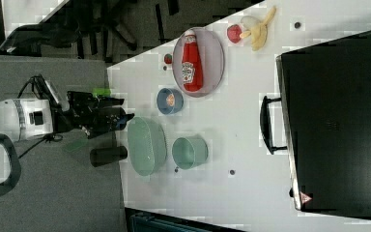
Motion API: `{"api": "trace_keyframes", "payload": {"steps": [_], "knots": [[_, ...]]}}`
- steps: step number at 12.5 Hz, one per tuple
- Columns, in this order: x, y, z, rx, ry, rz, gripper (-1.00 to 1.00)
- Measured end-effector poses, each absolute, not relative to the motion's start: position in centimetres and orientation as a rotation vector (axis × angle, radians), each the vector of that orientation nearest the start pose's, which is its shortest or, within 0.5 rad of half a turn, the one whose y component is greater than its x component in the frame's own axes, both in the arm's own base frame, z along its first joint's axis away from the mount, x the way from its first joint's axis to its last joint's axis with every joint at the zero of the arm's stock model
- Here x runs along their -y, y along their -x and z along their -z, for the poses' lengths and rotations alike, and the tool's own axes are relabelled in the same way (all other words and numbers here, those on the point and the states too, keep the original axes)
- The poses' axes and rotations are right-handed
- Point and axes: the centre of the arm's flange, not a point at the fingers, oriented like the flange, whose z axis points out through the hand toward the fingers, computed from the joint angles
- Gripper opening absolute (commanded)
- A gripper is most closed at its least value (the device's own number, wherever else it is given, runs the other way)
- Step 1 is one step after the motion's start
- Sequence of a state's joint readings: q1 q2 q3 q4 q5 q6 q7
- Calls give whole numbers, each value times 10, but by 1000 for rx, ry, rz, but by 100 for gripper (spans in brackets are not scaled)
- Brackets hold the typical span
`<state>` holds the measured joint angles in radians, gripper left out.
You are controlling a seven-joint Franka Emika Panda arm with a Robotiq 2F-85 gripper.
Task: Flap open oven.
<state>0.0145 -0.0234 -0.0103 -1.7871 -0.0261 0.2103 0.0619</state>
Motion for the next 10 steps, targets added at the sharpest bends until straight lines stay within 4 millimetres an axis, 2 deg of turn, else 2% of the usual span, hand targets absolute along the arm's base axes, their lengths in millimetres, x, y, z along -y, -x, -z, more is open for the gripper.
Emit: {"api": "trace_keyframes", "payload": {"steps": [1,2,3,5,6,7,8,10], "knots": [[6,-527,-548,-1304,2913,-81,59],[14,-493,-553,-1331,2916,-160,81],[22,-467,-570,-1340,2903,-163,99],[37,-441,-619,-1336,2848,-11,100],[43,-437,-639,-1340,2825,69,90],[46,-437,-652,-1343,2807,123,65],[48,-438,-659,-1346,2795,152,39],[49,-443,-652,-1351,2805,135,-8]]}}
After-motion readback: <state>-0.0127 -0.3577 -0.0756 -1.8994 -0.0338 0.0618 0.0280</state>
